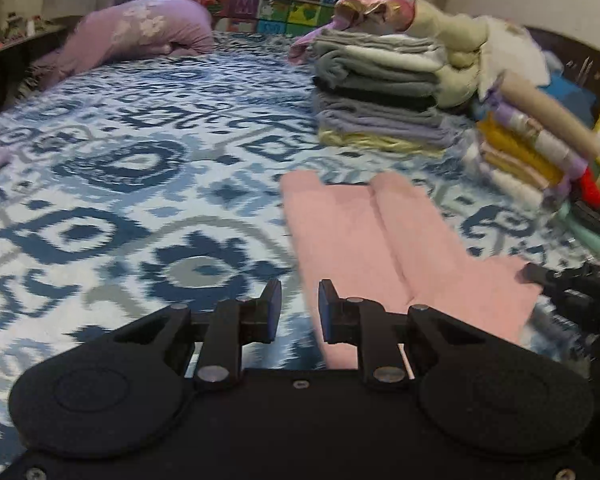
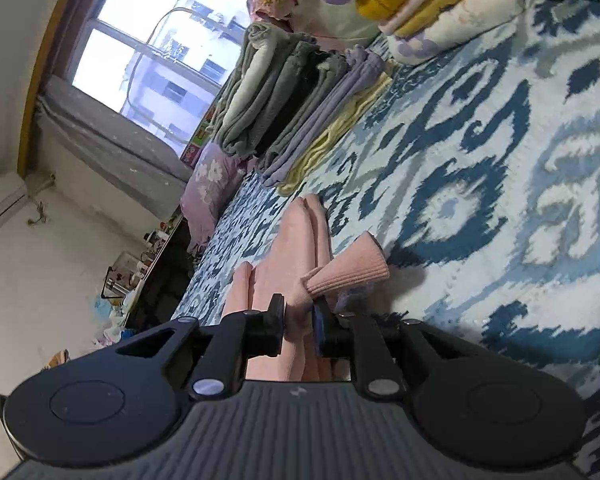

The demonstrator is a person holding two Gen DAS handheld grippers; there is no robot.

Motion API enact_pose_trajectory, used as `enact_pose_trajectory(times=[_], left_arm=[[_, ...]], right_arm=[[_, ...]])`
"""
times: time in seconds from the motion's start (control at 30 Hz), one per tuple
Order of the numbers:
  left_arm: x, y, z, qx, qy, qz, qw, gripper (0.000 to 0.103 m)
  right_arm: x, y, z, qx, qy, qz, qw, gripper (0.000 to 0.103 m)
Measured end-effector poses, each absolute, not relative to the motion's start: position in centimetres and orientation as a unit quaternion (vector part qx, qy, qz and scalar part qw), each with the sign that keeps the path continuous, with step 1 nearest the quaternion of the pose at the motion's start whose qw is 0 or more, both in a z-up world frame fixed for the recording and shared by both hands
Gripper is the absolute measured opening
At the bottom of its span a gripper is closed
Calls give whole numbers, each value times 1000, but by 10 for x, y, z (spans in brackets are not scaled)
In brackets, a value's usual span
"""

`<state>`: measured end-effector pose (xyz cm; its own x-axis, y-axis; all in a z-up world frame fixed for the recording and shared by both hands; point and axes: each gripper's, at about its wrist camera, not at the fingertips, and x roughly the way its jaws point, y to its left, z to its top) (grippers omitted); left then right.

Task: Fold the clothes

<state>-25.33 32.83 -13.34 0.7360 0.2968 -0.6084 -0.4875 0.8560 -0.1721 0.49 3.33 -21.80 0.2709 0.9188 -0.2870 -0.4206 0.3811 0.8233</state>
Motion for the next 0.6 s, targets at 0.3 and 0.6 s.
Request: enact_pose_trajectory(times=[0.3, 0.6], left_arm=[[-256, 300, -161, -157, 317, 114, 928, 17], [-257, 293, -167, -157, 320, 56, 933, 17]], right_arm=[[8, 36, -206, 309, 357, 477, 741, 11], [19, 29, -212, 340, 355, 458, 741, 11]])
